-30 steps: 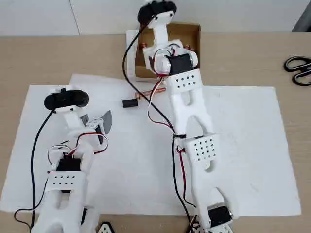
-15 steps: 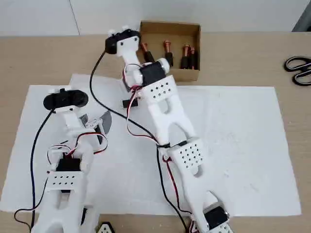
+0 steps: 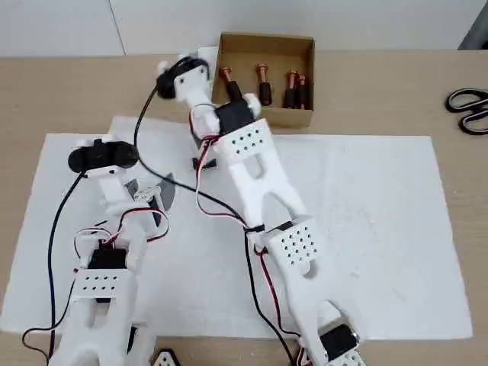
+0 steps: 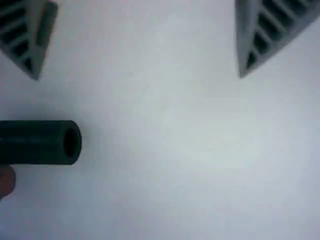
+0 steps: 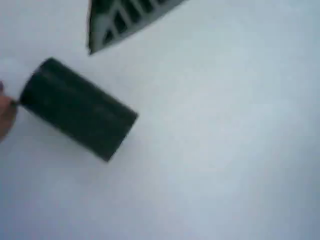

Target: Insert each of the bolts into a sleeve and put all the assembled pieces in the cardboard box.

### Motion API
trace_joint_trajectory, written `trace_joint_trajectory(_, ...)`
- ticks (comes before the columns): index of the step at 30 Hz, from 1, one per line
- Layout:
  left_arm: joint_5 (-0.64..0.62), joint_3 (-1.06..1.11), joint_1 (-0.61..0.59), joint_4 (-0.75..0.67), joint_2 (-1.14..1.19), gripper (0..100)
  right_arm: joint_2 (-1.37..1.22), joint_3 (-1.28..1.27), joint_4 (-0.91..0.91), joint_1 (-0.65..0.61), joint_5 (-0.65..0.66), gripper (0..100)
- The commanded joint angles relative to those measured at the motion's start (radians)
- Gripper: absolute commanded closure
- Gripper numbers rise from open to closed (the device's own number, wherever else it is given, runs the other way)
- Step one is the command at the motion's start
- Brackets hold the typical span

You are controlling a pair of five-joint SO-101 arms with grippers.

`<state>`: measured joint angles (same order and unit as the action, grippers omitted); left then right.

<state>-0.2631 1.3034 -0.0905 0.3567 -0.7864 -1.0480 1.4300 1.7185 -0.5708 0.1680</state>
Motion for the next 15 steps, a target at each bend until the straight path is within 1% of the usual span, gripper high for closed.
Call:
trace_joint_trajectory(1, -0.002, -0.008, -0.006, -0.023, -0.02, 76, 0.082, -0.063, 0.015, -0.008, 0.115, 83.2)
trace_joint_trajectory(5, -0.003, -0.005, -0.002, -0.069, -0.018, 76, 0.13, -0.069, 0.019, -0.007, 0.226, 83.2)
trace_joint_trajectory(8, 0.012, -0.013, -0.02, -0.035, -0.02, 76, 0.202, -0.129, 0.025, 0.018, 0.236, 83.2)
trace_joint_trajectory(10, 0.057, -0.05, -0.12, 0.003, -0.028, 76, 0.251, -0.207, 0.022, 0.041, 0.236, 83.2)
trace_joint_trajectory(13, 0.061, -0.134, -0.299, 0.095, -0.021, 76, 0.328, -0.322, 0.022, 0.059, 0.236, 83.2)
trace_joint_trajectory(15, 0.061, -0.159, -0.37, 0.11, -0.021, 76, 0.374, -0.362, 0.019, 0.056, 0.236, 83.2)
